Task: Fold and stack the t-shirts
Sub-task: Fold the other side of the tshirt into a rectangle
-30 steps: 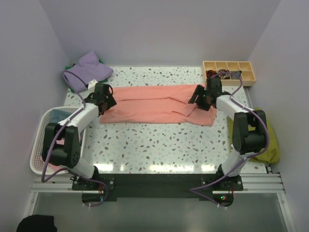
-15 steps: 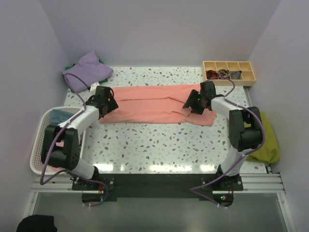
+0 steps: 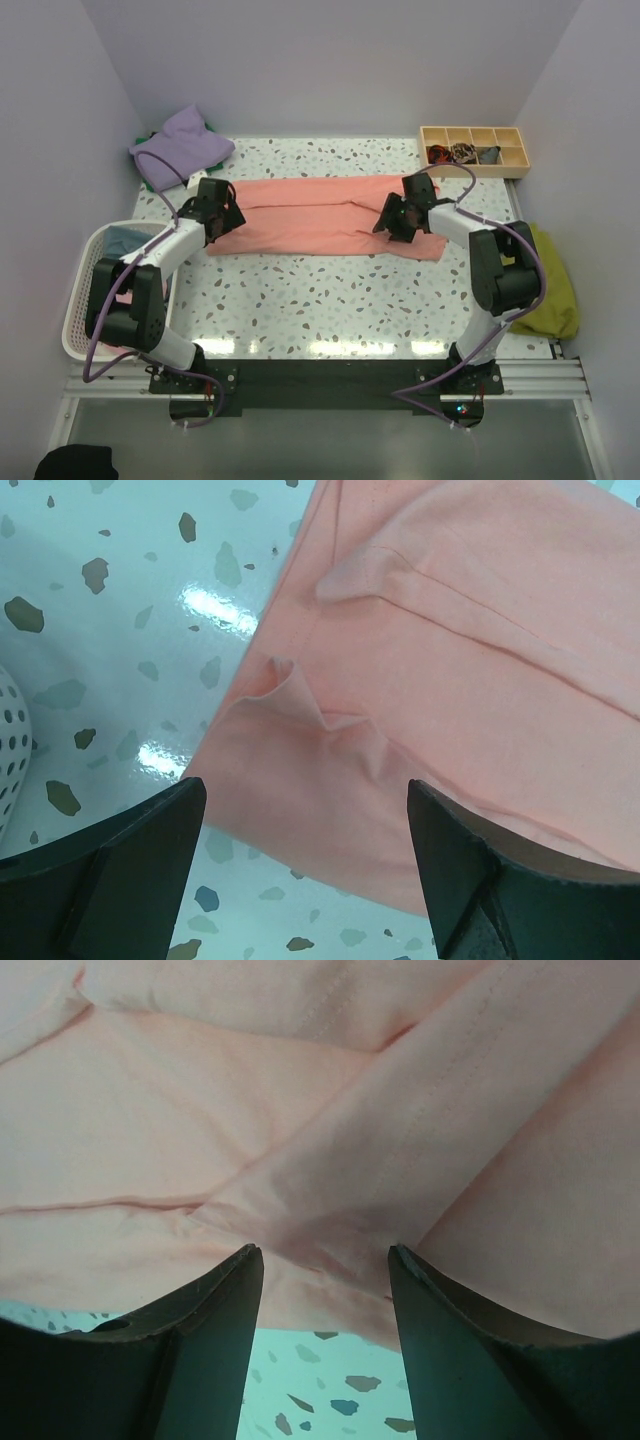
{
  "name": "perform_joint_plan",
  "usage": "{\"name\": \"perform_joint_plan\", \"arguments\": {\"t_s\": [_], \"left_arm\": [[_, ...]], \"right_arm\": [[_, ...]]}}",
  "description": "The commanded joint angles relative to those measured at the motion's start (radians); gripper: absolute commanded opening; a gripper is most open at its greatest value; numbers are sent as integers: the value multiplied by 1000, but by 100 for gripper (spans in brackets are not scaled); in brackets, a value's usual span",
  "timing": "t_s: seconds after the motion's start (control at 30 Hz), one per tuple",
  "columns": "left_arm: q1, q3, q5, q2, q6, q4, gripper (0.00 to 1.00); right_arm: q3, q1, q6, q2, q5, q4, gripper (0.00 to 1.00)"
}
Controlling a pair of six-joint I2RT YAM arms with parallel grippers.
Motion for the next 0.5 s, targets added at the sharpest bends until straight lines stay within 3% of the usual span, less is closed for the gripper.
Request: {"name": "perform_joint_plan", "arguments": {"t_s": [0.0,0.2,0.47], "left_arm": [[-2,6,-1,-9,19,32,87],[-5,8,9,-2,21,34,87],[-4,6,7,4,24,30,87]], "right_arm": [[-51,6,2,-84,87,-22,57],[-94,6,8,-121,92,-24,58],[-67,8,14,-47,52,41,54]]}}
